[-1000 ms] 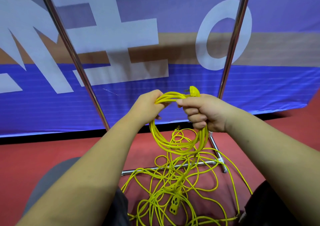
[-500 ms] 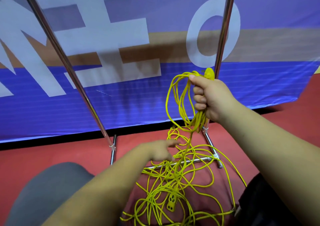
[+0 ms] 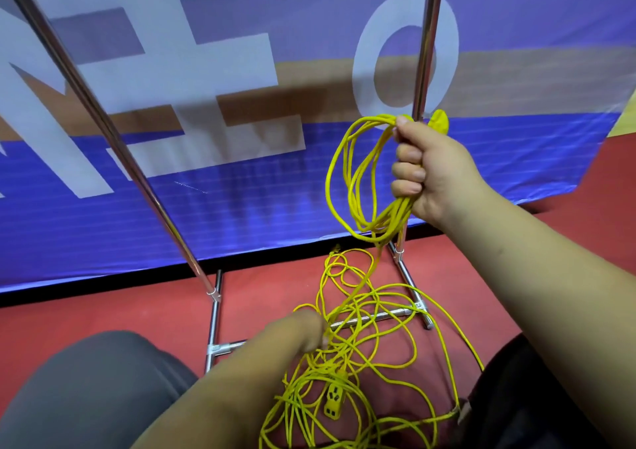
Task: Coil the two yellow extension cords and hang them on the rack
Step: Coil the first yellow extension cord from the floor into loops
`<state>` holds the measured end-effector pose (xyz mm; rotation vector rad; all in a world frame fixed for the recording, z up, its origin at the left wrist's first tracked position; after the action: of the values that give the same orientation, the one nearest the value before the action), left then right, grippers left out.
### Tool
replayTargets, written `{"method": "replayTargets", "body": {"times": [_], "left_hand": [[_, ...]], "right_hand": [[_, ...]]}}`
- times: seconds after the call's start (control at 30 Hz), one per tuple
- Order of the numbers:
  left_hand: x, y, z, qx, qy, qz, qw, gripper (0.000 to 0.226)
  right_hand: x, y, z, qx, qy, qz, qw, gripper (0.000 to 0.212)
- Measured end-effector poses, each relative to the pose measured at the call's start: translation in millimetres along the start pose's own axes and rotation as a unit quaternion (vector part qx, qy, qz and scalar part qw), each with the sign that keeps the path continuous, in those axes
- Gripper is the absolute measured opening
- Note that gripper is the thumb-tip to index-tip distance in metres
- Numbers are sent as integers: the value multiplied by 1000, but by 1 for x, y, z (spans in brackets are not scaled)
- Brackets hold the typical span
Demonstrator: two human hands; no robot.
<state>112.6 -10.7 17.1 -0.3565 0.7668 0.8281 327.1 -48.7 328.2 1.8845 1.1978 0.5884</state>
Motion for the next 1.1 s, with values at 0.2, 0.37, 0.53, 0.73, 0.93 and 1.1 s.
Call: {"method": "replayTargets", "body": {"times": [0.2,0.37,0.53,0.73,0.93,1.1], "left_hand": [[-30,55,108,-215,-230,42,948,38],[-93,74,194,-408,-301,-34,861,36],[-150,70,251,-487,-338,-104,798,39],[-185,56,255,-472,-364,-119,795,45],[-176,31,226,-600,-286,-178,726,35],[-167,24,226,-576,-282,-153,752,48]], "right_hand": [[-1,6,6,-145,9,47,988,31],[0,-7,1,-218,15,55,974,41],[0,-30,-11,-276,26,55,959,43],[-1,-64,-24,-282,29,23,959,37],[3,-99,-25,-254,58,-23,965,25],[11,-114,-16,-218,25,-56,974,27]]}}
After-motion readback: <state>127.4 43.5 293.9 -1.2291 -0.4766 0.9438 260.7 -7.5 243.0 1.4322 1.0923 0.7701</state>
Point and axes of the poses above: each hand's wrist, its own x-axis towards the middle knuckle, its own z-axis out of the back of the hand, y = z × x, the point moved 8 cm from there along x, towards the middle knuckle, and after that the axes turned 5 degrees about z, right-handed, at the moved point
